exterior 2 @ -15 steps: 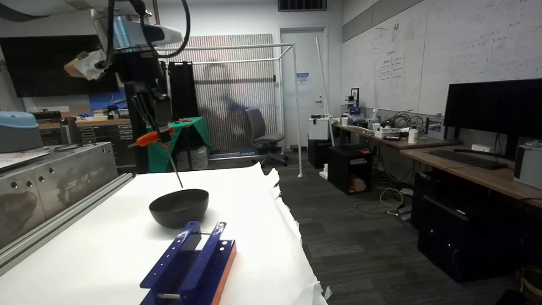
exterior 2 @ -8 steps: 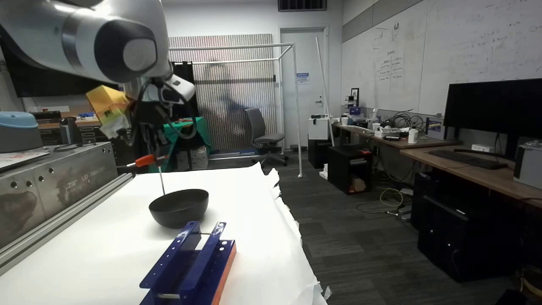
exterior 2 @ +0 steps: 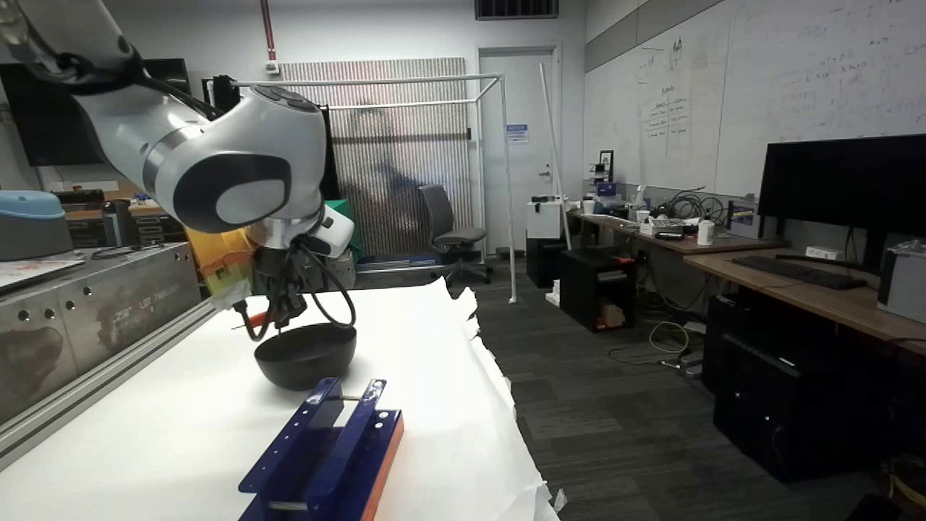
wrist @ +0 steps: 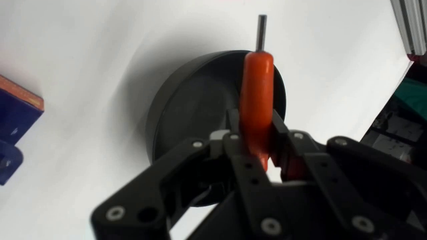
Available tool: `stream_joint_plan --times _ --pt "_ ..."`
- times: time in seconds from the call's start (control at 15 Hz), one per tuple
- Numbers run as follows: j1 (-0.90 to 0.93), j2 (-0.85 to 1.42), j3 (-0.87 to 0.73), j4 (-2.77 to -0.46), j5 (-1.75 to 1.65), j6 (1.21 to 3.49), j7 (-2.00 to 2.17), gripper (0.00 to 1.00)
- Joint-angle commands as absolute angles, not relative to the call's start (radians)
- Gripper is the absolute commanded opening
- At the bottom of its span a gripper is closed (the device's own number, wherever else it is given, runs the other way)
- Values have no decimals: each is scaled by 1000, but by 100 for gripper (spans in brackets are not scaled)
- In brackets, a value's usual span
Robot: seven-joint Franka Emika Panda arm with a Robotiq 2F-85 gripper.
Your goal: Pick the orange object and put it in the bowl
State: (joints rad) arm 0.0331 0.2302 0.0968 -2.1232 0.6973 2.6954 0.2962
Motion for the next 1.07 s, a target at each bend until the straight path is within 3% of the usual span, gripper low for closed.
stream_joint_plan --times 0.0,0.47,0.67,1.0 --pt "3 266 112 -2078 802 2684 201 47" --pt "-11 231 94 -2056 845 2545 186 100" --pt "9 168 75 -2051 787 2447 273 100" --pt "13 67 66 -1990 687 2015 508 100"
